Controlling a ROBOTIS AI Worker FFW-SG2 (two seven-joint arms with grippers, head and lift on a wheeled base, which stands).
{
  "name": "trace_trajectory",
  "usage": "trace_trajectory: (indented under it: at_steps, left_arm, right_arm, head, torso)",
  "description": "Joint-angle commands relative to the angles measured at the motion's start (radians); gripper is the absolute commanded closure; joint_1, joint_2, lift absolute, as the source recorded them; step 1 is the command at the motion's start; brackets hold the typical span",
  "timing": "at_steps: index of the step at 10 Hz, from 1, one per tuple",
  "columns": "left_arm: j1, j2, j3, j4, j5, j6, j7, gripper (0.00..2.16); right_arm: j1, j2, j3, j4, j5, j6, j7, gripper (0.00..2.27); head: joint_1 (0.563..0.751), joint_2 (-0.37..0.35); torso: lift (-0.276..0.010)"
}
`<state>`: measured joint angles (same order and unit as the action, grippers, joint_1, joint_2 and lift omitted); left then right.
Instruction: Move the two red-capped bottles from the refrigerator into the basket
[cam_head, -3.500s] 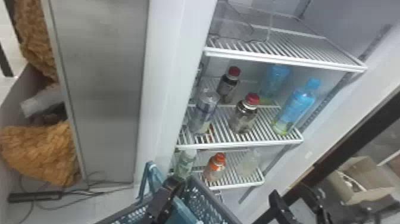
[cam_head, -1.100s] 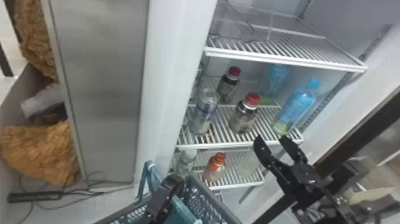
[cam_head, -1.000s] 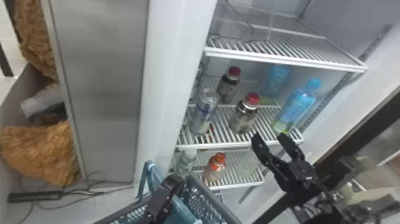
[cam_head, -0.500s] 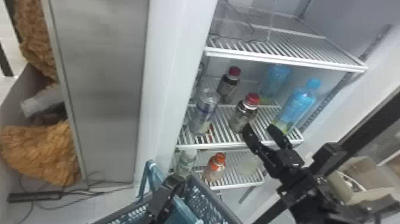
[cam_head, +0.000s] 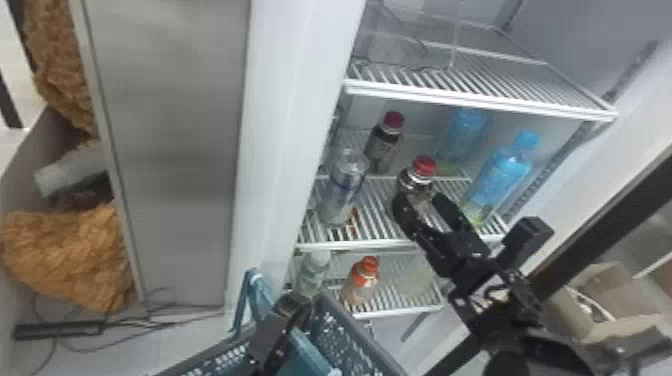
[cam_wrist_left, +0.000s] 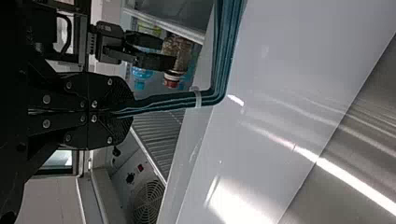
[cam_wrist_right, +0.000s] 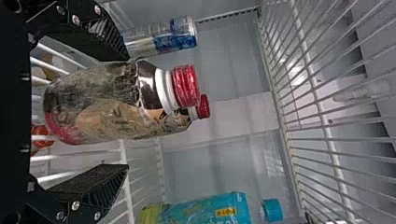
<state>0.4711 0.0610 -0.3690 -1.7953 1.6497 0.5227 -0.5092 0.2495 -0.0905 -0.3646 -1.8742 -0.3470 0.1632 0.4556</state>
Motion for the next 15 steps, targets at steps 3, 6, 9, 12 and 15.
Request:
trace_trajectory:
  at_steps: [3,6,9,12,15]
  left_arm:
    - [0.005,0.0,0.0,0.0,0.005,-0.005,0.001,1.2]
    - [0.005,-0.001,0.0,0.0,0.005,-0.005,0.003,1.2]
    - [0.005,-0.001,-0.002,0.0,0.007,-0.005,0.003,1.2]
    - [0.005,-0.001,-0.002,0.0,0.007,-0.005,0.003,1.2]
    - [0.005,-0.001,-0.004,0.0,0.007,-0.005,0.003,1.2]
  right_arm:
    - [-0.051,-0.014,0.018,0.047,0.02,0.001,-0.009,0.2]
    - [-0.09,-0.029,0.03,0.084,0.032,0.023,-0.011,0.38]
    - [-0.1,-0.038,0.038,0.079,0.046,0.055,-0.009,1.28]
    - [-0.041,-0.04,0.03,-0.029,0.036,0.055,-0.008,1.28]
    - [0.089,-0.029,-0.016,-0.201,0.006,0.141,-0.008,1.28]
  head:
    - [0.695,-0.35]
    - [0.695,-0.35]
    - [0.695,-0.35]
    - [0.695,-0.35]
    - [0.695,-0.35]
  torso:
    - [0.0]
    - [0.0]
    - [0.0]
    - [0.0]
    - [0.0]
